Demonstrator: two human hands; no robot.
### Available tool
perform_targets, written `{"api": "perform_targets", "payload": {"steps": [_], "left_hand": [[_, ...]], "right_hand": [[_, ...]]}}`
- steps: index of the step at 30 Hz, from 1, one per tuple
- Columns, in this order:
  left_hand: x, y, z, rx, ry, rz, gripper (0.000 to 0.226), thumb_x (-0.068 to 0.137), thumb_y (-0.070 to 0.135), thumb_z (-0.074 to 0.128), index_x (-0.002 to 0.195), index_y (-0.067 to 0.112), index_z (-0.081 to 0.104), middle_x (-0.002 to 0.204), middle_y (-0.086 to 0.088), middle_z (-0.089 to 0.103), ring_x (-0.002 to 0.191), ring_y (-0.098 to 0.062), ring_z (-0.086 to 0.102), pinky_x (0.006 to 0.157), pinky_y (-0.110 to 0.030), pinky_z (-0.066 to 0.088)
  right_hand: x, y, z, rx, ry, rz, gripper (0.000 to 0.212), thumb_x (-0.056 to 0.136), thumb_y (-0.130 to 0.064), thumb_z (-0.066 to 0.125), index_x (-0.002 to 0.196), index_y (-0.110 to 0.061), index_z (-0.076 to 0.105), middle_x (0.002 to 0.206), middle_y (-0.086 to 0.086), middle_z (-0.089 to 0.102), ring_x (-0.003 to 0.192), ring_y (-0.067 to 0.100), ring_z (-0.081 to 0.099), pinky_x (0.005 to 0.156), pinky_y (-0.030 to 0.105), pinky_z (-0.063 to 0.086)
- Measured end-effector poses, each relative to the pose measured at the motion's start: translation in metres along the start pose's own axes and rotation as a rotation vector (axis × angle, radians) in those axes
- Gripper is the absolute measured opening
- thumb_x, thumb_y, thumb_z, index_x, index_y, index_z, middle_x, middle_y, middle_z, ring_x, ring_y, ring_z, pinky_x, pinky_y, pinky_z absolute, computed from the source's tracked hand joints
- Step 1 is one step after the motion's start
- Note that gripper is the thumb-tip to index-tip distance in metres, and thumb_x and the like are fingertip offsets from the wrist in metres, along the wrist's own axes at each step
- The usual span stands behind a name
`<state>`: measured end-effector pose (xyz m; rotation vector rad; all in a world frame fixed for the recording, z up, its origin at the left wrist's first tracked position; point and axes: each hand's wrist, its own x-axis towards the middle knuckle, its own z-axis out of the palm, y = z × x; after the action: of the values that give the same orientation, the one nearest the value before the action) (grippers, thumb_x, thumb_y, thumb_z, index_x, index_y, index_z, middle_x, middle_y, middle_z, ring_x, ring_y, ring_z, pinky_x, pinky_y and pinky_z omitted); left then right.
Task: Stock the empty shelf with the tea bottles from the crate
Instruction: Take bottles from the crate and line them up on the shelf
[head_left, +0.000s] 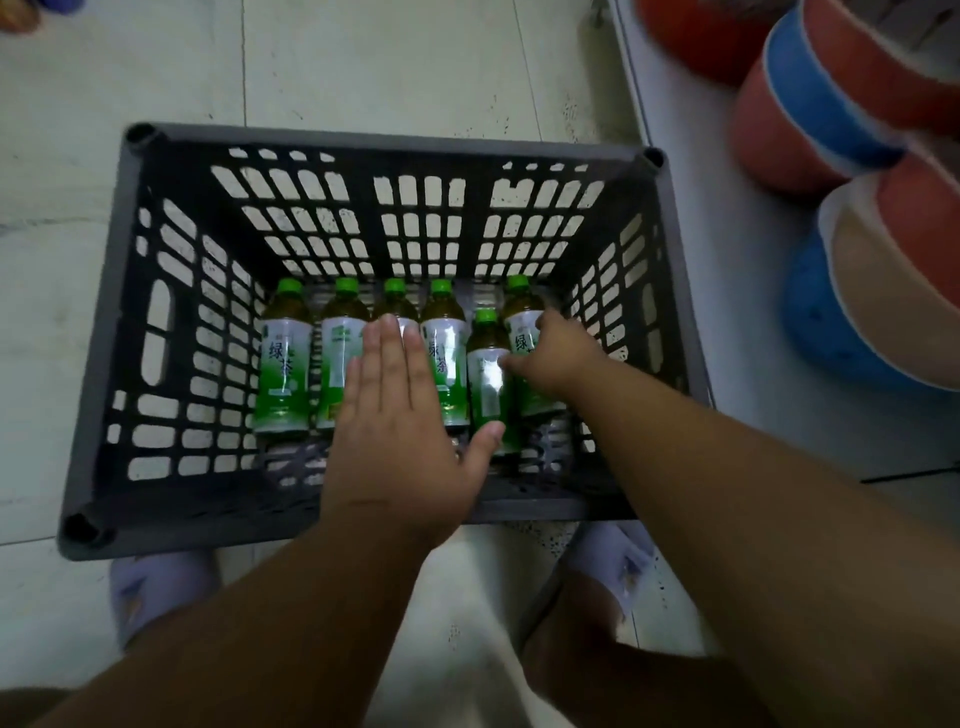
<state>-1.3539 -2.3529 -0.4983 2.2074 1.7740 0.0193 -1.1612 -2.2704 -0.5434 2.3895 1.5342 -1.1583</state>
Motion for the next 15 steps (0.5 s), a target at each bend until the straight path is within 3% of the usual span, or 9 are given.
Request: {"api": "perform_targets", "payload": {"steps": [5, 9, 12, 15], "left_hand": [[0.002, 0.002, 0.001, -0.013, -0.021, -0.004, 0.100, 0.089, 0.075, 0.011, 0.156, 0.005, -0.013, 0.164, -0.018, -0.015, 0.151, -0.027, -0.019, 0.122, -0.042, -0.005], [0.001, 0.002, 0.003, -0.019, -0.029, -0.008, 0.099, 0.090, 0.075, 0.009, 0.156, 0.006, -0.013, 0.164, -0.016, -0.017, 0.151, -0.026, -0.020, 0.121, -0.041, -0.009], [0.001, 0.002, 0.003, -0.044, -0.030, 0.006, 0.097, 0.092, 0.074, 0.012, 0.157, 0.006, -0.011, 0.164, -0.014, -0.017, 0.151, -0.024, -0.021, 0.119, -0.036, -0.016], [0.000, 0.000, 0.001, -0.047, -0.049, 0.013, 0.096, 0.091, 0.074, 0.007, 0.156, 0.006, -0.014, 0.163, -0.013, -0.022, 0.149, -0.022, -0.026, 0.117, -0.033, -0.021]], "right_hand": [[0.051, -0.002, 0.021, -0.011, 0.027, 0.111, 0.082, 0.085, -0.048, 0.073, 0.147, -0.010, 0.035, 0.145, 0.018, 0.042, 0.129, 0.037, 0.048, 0.103, 0.045, 0.046], [0.077, 0.002, 0.044, 0.149, 0.087, 0.242, 0.072, 0.088, -0.026, 0.069, 0.148, -0.015, 0.032, 0.147, 0.015, 0.042, 0.129, 0.038, 0.047, 0.101, 0.049, 0.043], [0.086, 0.012, 0.057, 0.110, 0.151, 0.273, 0.076, 0.086, -0.023, 0.069, 0.149, -0.017, 0.026, 0.146, 0.018, 0.044, 0.132, 0.039, 0.043, 0.104, 0.052, 0.039], [0.092, 0.015, 0.049, 0.100, 0.072, 0.274, 0.089, 0.083, -0.024, 0.074, 0.152, -0.019, 0.018, 0.139, 0.021, 0.050, 0.127, 0.042, 0.048, 0.101, 0.055, 0.044]]}}
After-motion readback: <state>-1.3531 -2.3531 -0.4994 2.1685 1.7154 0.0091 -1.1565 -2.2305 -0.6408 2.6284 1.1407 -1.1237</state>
